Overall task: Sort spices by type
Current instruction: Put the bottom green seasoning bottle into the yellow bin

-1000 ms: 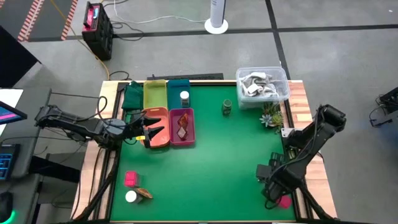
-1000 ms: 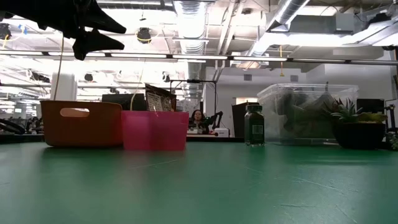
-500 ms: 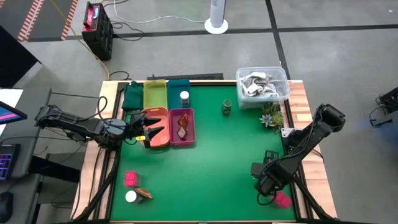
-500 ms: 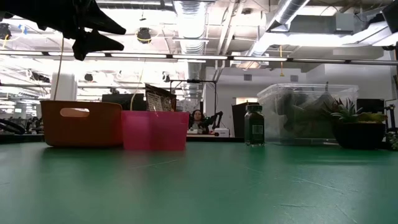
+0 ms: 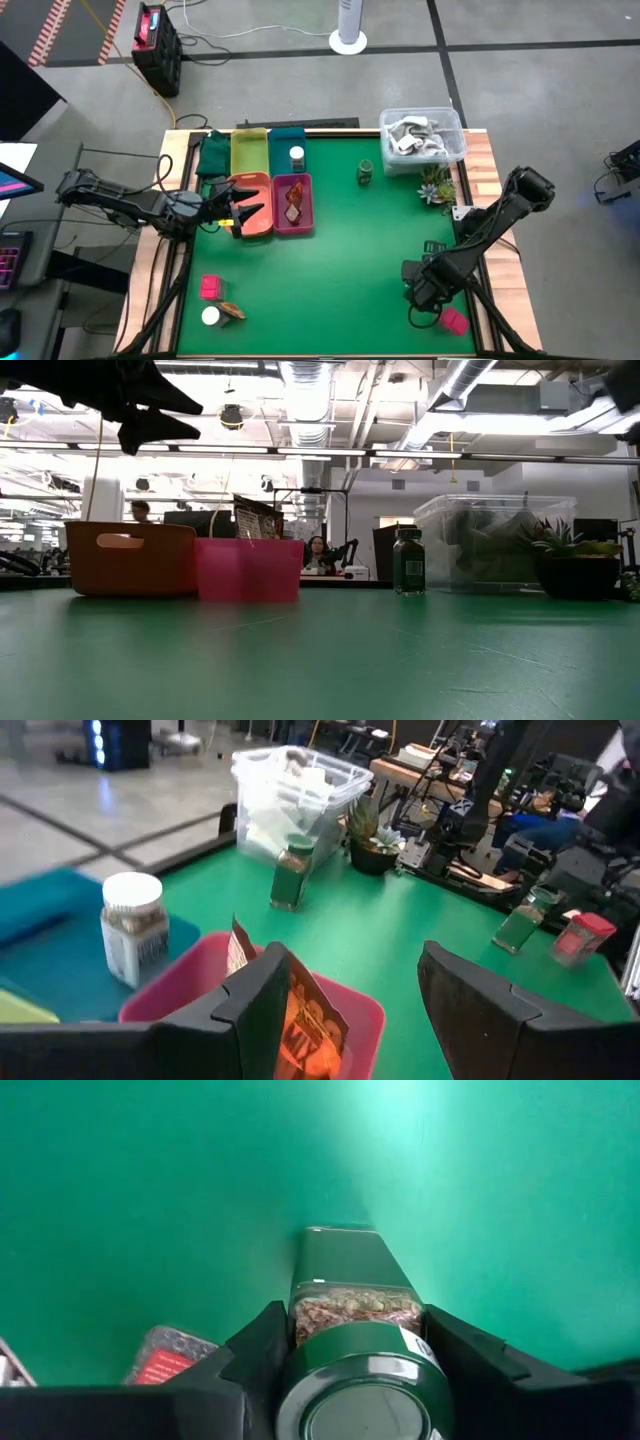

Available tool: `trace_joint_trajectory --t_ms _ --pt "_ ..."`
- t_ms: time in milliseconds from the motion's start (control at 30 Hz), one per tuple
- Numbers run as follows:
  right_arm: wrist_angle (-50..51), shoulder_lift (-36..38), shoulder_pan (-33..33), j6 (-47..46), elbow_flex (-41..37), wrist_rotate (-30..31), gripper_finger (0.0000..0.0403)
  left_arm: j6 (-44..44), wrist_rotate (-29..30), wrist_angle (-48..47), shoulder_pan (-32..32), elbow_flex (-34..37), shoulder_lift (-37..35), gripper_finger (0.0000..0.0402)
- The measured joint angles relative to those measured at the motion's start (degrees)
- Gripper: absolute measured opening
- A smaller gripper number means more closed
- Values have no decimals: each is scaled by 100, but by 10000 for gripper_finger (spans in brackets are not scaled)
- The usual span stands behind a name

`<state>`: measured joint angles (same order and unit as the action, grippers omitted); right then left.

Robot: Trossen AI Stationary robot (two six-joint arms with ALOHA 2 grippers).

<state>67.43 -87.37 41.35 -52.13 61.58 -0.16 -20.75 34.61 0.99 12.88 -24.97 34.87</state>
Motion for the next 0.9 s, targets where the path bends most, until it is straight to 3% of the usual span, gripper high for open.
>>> trace_joint_trajectory --t_ms 233,433,533,700,900 --pt "530 2 -1070 1419 553 410 218 848 39 363 0 0 0 212" --pt "414 3 -2507 3111 1179 915 218 1493 1089 525 -32 0 0 212" --pt "-8 4 -3197 3976 1333 926 219 1761 1212 462 -231 0 0 212" --pt "-472 -217 -4094 5169 1629 926 219 2155 242 400 -882 -19 50 212" --pt "-515 -1055 -4733 6062 2291 927 219 2254 -1118 -34 -1943 -503 546 212"
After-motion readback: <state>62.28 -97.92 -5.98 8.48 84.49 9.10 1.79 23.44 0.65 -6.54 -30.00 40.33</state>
